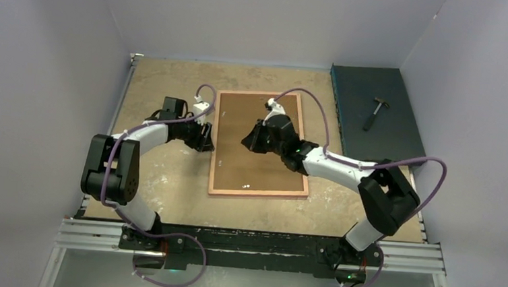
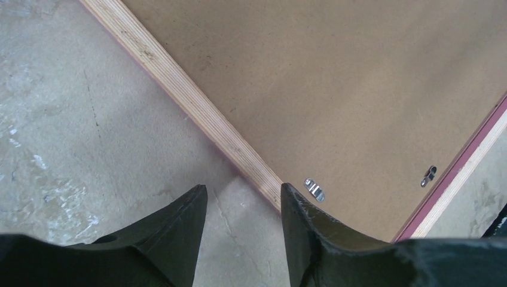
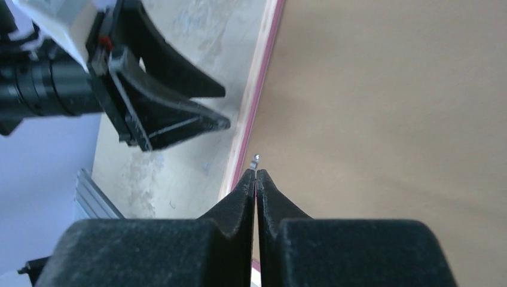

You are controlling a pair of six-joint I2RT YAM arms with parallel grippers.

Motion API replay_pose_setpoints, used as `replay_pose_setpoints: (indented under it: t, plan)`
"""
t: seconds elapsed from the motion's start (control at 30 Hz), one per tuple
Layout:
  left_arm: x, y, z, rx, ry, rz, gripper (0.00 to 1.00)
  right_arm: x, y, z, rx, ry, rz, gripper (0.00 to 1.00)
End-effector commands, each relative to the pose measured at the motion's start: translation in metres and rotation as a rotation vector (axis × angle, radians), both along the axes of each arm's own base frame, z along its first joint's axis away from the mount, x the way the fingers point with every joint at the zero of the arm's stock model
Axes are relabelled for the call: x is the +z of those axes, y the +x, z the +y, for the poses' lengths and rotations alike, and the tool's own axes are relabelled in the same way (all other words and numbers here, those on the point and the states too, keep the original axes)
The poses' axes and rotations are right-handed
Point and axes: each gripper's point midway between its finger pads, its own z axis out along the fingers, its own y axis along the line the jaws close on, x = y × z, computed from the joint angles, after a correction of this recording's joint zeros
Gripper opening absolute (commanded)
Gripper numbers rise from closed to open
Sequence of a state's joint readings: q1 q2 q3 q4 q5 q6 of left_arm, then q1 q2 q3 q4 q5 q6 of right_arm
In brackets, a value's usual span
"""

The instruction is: Put the photo into the frame

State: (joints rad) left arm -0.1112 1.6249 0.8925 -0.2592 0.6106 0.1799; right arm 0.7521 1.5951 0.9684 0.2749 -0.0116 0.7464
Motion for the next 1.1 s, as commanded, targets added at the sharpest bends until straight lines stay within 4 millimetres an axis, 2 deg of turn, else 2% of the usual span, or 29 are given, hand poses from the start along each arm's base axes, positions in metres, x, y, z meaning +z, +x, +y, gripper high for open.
replay_pose_setpoints:
  t: [0.0,0.1,0.23,0.33,0.57,1.07]
  plan:
    - [0.002,0.008,-0.007,-0.002,-0.061,0.0,0.44,-0.025,-0.026,0.033,0.042,-0.015,0.028,0.05]
    - [-0.004,0.006,-0.009,-0.007,-0.068,0.024,0.36,-0.042,-0.043,0.055,0.082,-0.016,0.058,0.09]
    - [-0.009,0.004,-0.01,-0.01,-0.075,0.037,0.32,-0.055,-0.05,0.071,0.115,-0.01,0.077,0.12]
    - [-0.014,0.001,-0.01,-0.009,-0.076,0.053,0.3,-0.064,-0.052,0.078,0.134,-0.009,0.088,0.2]
    - [-0.026,-0.006,-0.008,-0.011,-0.062,0.083,0.25,-0.084,-0.051,0.082,0.131,-0.022,0.119,0.23]
    - [-0.025,-0.01,-0.01,-0.014,-0.077,0.095,0.13,-0.095,-0.044,0.093,0.131,-0.021,0.118,0.24]
